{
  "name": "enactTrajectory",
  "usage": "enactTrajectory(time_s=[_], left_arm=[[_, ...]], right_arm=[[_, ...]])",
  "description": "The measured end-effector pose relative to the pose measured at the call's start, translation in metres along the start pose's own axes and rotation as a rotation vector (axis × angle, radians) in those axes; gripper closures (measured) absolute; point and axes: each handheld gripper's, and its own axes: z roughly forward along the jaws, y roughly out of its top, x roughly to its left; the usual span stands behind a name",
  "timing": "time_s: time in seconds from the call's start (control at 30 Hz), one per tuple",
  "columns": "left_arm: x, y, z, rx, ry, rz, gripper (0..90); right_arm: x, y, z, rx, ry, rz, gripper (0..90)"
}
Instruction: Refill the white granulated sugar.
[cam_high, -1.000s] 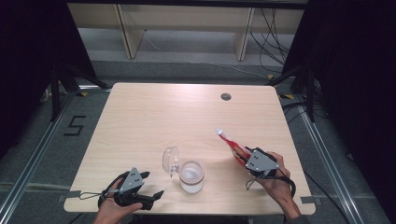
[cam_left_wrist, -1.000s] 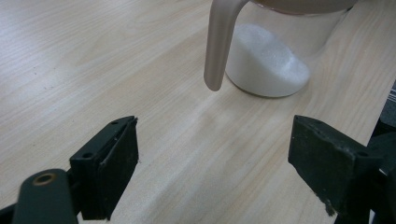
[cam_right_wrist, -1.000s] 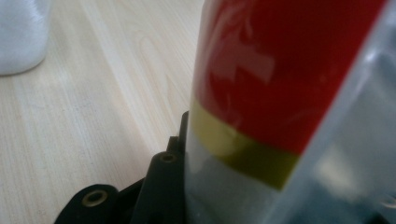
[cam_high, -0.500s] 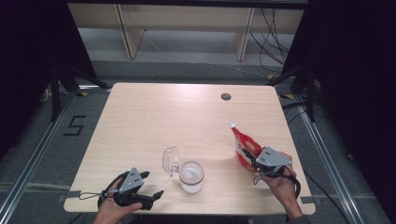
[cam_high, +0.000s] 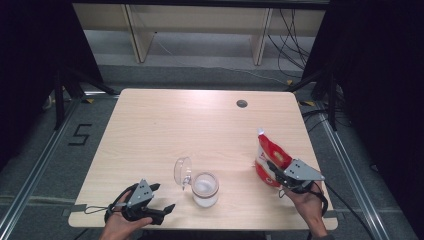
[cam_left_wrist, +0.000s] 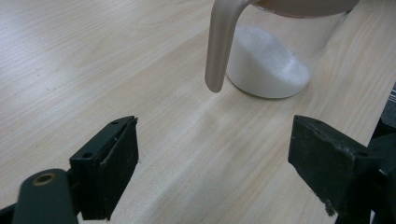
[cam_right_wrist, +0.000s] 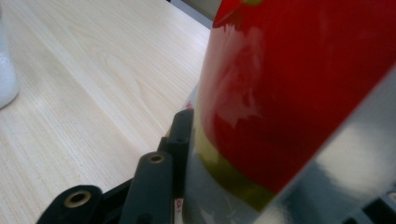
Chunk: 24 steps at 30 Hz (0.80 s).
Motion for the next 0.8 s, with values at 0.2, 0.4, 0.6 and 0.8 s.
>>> enactTrajectory(time_s=[0.2, 0.4, 0.6, 0.8], left_arm=[[0.0, 0.0, -0.001, 0.004, 0.003, 0.003, 15.9], [0.001, 0.001, -0.001, 0.005, 0.0, 0.009, 15.9], [0.0, 0.0, -0.001, 0.005, 0.005, 0.005, 15.9], [0.002, 0.001, -0.001, 0.004, 0.003, 0.027, 15.9]], right_arm=[[0.003, -0.001, -0.01, -0.003, -0.058, 0.046, 52.8], [0.004, -0.002, -0.021, -0.022, -0.093, 0.111, 44.3], [0.01, -0.003, -0.032, -0.02, -0.095, 0.23, 38.3], [0.013, -0.008, -0.043, -0.028, -0.095, 0.266, 35.1]])
